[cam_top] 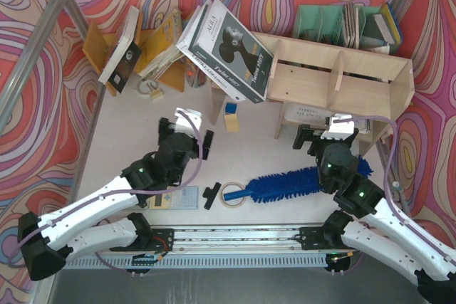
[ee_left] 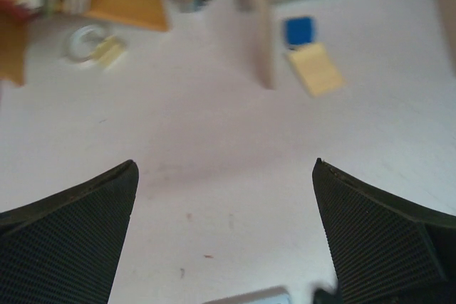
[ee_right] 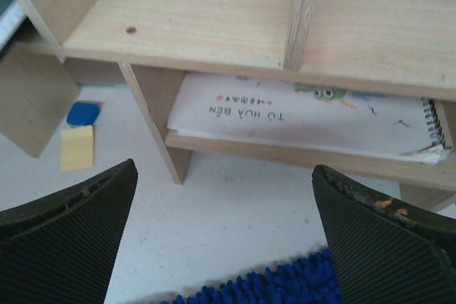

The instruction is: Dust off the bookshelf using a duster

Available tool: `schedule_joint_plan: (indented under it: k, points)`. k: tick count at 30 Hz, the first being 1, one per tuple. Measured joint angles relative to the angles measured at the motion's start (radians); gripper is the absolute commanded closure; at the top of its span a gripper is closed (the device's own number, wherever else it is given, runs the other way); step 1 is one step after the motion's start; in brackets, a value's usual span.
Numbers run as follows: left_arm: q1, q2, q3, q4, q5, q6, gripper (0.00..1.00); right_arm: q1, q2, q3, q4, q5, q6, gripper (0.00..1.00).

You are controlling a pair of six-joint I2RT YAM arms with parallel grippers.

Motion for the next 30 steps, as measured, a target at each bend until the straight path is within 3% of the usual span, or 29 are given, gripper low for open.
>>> schedule_joint_plan:
  k: [4,13,19,24,30]
  points:
    - [0.129,-0.023,-0.035,0.041,-0.096,-0.028,0.01,0.0,0.008,-0.062,0.024,0.022,0.023,0.01]
    - [0.409,0.064,-0.156,0.182,-0.158,-0.062,0.01,0.0,0.092,-0.184,0.121,0.1,0.071,0.01]
    - [0.517,0.107,-0.294,0.343,-0.171,-0.071,0.02,-0.003,0.156,-0.288,0.225,0.155,0.097,0.01]
    - [0.598,0.127,-0.385,0.488,-0.169,-0.048,0.01,-0.039,0.119,-0.423,0.43,0.138,0.051,0.01]
    - [0.646,0.262,-0.44,0.742,-0.132,0.043,0.02,-0.104,0.174,-0.47,0.577,0.124,0.025,0.01]
